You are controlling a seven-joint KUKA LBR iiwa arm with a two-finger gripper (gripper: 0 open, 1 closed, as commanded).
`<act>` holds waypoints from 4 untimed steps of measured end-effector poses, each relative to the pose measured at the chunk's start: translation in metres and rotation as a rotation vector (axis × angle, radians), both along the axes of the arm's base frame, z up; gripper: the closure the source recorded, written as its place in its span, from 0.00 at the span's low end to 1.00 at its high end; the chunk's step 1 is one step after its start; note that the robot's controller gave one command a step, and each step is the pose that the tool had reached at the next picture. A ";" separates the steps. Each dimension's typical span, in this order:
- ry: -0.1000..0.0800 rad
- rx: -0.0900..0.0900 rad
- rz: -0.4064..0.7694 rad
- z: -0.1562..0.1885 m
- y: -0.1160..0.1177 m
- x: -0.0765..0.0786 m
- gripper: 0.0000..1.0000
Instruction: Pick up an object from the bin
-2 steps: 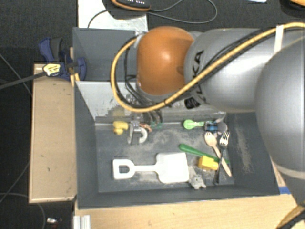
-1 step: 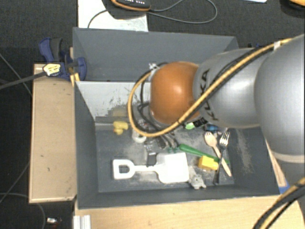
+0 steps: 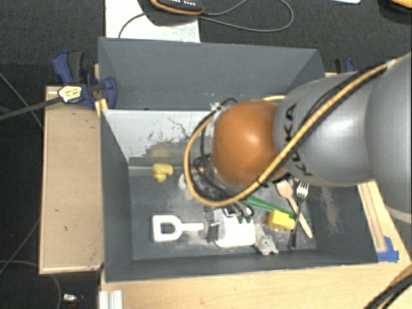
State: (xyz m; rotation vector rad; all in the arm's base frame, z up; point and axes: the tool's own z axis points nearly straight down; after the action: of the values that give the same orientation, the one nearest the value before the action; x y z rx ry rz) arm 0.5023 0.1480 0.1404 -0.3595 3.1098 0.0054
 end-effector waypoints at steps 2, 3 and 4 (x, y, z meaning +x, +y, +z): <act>0.004 -0.001 0.097 -0.073 -0.016 -0.016 0.00; -0.001 -0.001 -0.004 -0.070 -0.046 -0.008 1.00; -0.001 0.000 -0.005 -0.070 -0.046 -0.008 1.00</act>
Offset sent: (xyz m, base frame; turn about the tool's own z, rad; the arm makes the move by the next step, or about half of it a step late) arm -0.0143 -0.0157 -0.0704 -0.0997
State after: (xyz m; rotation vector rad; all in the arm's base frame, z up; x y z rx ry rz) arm 0.4941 0.1023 0.0701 -0.3510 3.1101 0.0045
